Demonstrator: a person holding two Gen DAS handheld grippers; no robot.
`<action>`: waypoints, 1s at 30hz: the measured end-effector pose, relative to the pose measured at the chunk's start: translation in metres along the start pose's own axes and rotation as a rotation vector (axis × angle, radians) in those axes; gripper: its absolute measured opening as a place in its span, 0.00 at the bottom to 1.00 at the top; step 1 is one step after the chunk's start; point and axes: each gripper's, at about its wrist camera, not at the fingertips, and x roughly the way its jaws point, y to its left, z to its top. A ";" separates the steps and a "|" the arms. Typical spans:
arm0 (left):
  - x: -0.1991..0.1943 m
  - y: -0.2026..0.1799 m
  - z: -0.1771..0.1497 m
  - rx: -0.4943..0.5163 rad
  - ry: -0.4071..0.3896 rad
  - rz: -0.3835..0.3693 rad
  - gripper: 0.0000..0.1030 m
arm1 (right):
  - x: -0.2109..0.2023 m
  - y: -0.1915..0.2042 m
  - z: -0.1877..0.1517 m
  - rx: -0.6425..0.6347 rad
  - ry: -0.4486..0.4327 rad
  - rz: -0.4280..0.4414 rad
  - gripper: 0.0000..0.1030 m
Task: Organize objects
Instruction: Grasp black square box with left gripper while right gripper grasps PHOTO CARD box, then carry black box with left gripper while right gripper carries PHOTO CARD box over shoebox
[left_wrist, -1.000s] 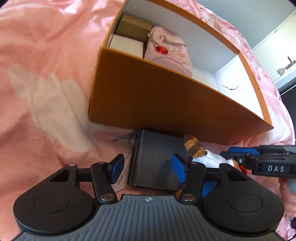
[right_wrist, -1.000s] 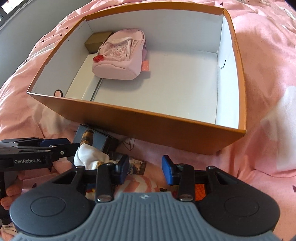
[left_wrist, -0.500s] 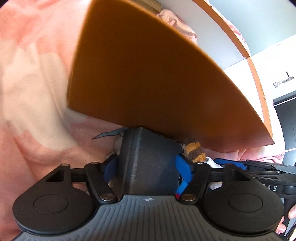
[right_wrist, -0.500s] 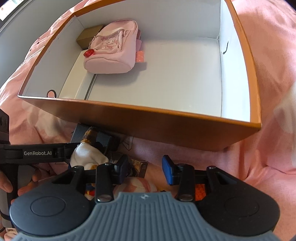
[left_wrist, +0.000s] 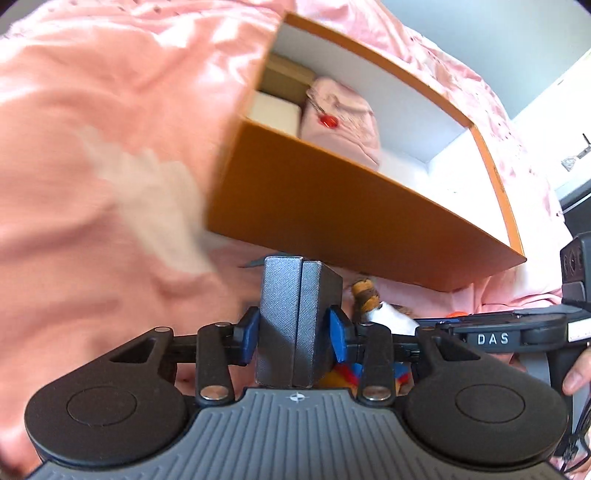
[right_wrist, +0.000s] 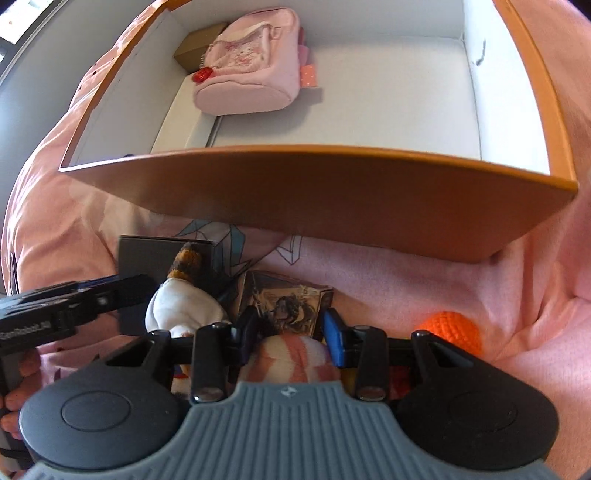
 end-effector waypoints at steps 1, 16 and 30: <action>-0.005 -0.003 0.001 -0.001 -0.007 0.019 0.43 | 0.000 0.001 0.000 -0.003 0.002 -0.001 0.41; 0.003 0.023 -0.003 -0.062 0.080 0.089 0.43 | 0.039 -0.008 0.014 -0.029 0.087 0.051 0.65; 0.003 0.021 -0.007 -0.055 0.077 0.090 0.43 | -0.015 0.022 0.004 -0.131 -0.010 0.030 0.26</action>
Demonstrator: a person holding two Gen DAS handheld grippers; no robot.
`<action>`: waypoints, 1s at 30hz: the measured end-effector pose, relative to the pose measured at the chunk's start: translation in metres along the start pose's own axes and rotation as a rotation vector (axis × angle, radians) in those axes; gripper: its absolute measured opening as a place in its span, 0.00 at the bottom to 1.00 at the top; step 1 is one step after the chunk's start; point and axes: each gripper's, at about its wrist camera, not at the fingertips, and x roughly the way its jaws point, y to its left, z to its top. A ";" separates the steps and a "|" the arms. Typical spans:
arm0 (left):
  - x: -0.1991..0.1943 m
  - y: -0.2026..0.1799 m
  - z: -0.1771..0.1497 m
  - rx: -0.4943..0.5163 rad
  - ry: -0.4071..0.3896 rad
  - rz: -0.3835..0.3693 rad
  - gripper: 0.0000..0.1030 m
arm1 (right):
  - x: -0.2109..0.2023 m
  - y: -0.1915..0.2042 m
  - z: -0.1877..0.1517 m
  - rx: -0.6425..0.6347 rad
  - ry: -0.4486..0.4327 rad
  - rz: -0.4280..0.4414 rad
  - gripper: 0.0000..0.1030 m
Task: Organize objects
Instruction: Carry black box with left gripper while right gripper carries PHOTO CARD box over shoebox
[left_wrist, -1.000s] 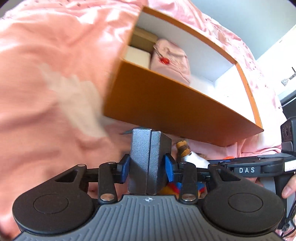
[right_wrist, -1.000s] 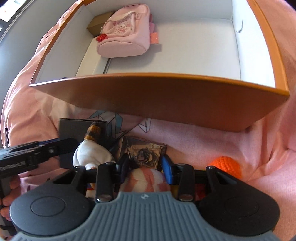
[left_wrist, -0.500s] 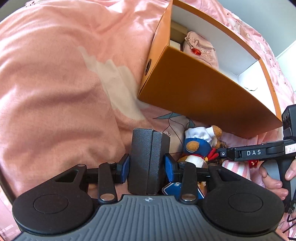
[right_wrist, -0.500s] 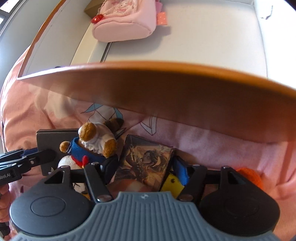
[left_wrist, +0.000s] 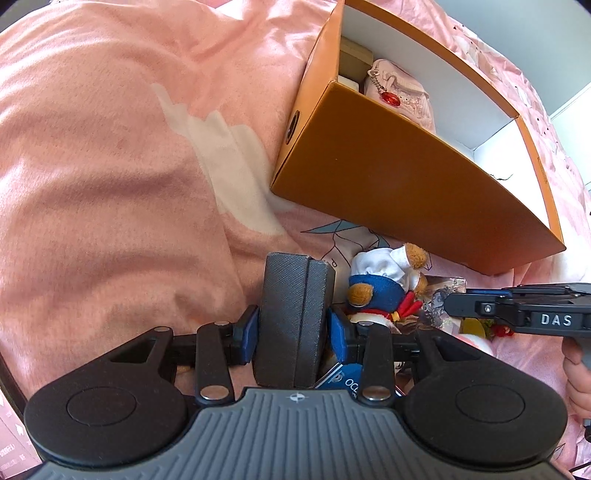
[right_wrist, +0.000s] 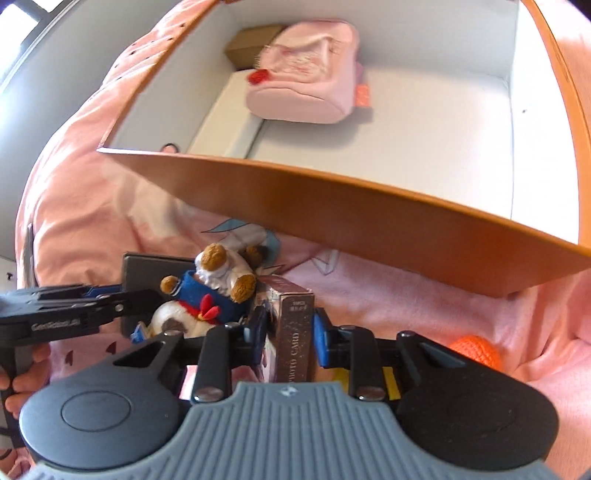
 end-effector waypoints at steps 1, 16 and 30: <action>0.000 0.000 0.000 -0.001 0.000 -0.001 0.43 | -0.003 0.003 -0.001 -0.007 -0.006 0.008 0.25; 0.003 -0.001 -0.002 -0.012 -0.003 -0.018 0.41 | 0.034 -0.002 -0.013 0.122 0.025 0.071 0.24; -0.054 -0.020 0.000 0.082 -0.164 -0.021 0.39 | -0.036 0.029 -0.018 -0.085 -0.191 -0.110 0.23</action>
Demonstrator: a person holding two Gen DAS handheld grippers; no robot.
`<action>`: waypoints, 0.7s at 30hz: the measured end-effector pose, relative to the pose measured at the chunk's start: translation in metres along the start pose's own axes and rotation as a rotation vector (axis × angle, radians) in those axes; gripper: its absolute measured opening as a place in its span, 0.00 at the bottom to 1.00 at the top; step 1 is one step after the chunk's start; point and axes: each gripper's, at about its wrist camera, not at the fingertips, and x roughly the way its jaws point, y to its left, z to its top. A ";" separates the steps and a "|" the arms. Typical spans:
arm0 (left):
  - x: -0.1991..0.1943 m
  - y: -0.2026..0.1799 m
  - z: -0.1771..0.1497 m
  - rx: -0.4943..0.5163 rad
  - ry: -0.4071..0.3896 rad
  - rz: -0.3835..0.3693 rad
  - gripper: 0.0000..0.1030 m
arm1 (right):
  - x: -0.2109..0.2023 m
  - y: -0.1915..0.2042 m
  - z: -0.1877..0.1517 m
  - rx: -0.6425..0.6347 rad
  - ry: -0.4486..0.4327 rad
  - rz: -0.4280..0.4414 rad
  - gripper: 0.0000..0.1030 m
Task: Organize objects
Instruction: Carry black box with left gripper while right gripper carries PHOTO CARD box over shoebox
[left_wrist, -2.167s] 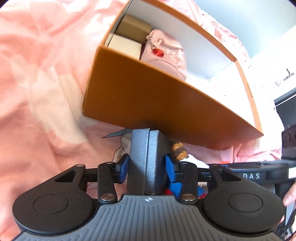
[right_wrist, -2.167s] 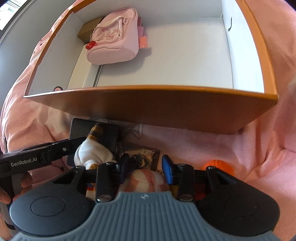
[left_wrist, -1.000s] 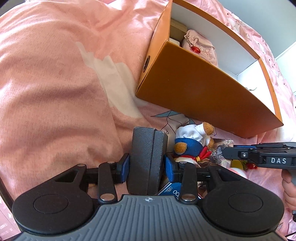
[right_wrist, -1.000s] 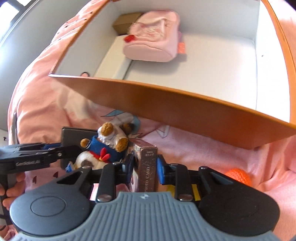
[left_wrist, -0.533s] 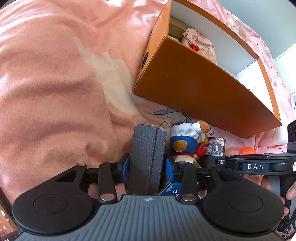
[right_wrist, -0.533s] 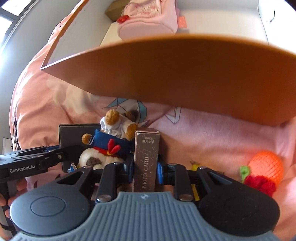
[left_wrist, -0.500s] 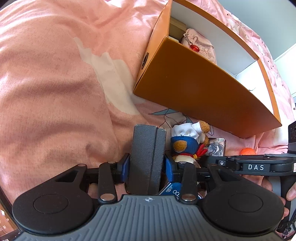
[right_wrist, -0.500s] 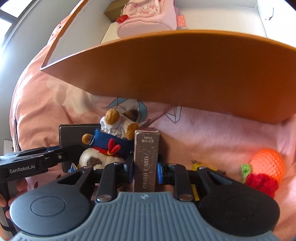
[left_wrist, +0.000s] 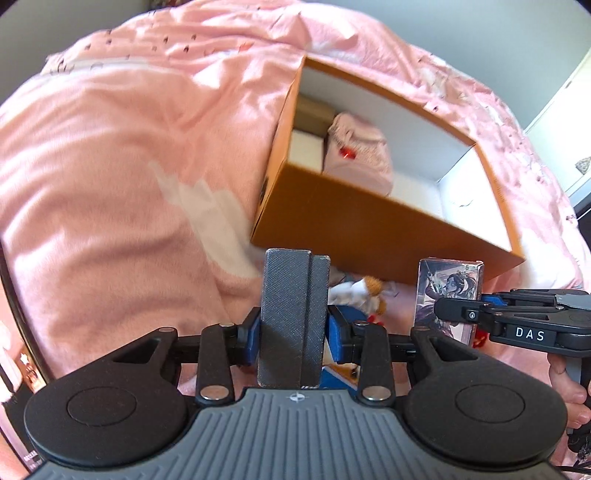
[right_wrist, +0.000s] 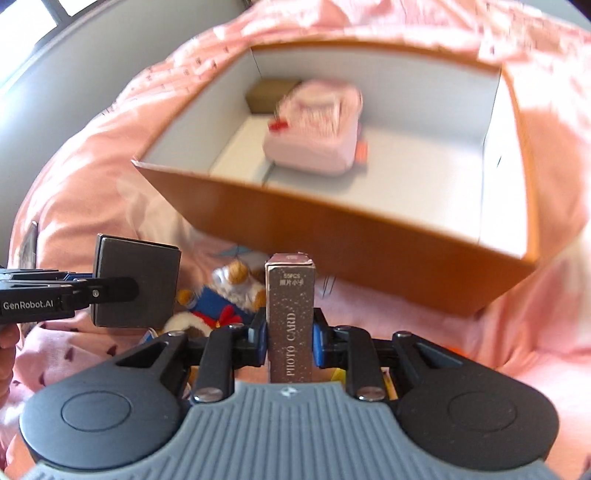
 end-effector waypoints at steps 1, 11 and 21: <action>-0.005 -0.003 0.002 0.010 -0.017 -0.008 0.39 | -0.004 0.000 0.002 -0.008 -0.016 0.000 0.23; -0.039 -0.043 0.027 0.088 -0.151 -0.125 0.39 | -0.068 0.006 0.025 -0.046 -0.182 0.057 0.23; -0.040 -0.061 0.077 0.130 -0.234 -0.219 0.36 | -0.094 -0.009 0.056 0.016 -0.309 0.053 0.23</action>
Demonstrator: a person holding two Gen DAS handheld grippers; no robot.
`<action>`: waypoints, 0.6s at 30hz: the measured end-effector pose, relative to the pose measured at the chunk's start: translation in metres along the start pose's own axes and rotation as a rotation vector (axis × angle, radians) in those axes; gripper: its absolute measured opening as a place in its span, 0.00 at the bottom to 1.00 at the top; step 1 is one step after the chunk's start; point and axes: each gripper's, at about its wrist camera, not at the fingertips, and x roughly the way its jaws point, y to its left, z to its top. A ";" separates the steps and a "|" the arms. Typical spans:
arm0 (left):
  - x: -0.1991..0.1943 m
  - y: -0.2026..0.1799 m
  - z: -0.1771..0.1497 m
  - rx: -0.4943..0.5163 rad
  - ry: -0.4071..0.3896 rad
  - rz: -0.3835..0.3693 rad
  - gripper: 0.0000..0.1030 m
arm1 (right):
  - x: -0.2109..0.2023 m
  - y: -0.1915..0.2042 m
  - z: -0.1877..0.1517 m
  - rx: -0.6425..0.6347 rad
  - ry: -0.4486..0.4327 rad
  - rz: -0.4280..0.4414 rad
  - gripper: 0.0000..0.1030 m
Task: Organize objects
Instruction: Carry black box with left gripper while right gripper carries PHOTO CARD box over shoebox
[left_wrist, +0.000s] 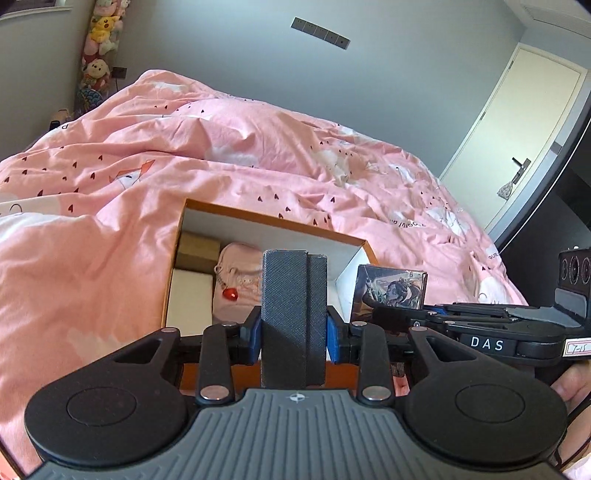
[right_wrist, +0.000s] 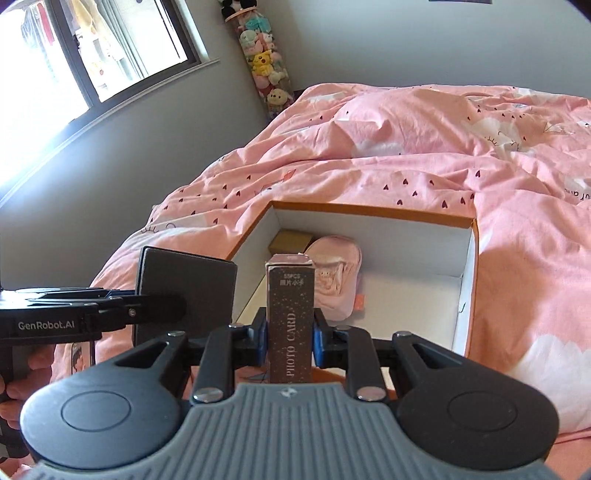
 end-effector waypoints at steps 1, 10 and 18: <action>0.003 0.002 0.005 -0.004 -0.004 -0.005 0.36 | 0.001 -0.003 0.003 0.009 -0.004 -0.005 0.23; 0.058 0.024 0.026 -0.045 0.119 -0.026 0.36 | 0.044 -0.045 0.016 0.134 0.058 -0.010 0.24; 0.114 0.052 0.013 -0.156 0.322 -0.054 0.36 | 0.093 -0.074 0.007 0.235 0.173 -0.010 0.24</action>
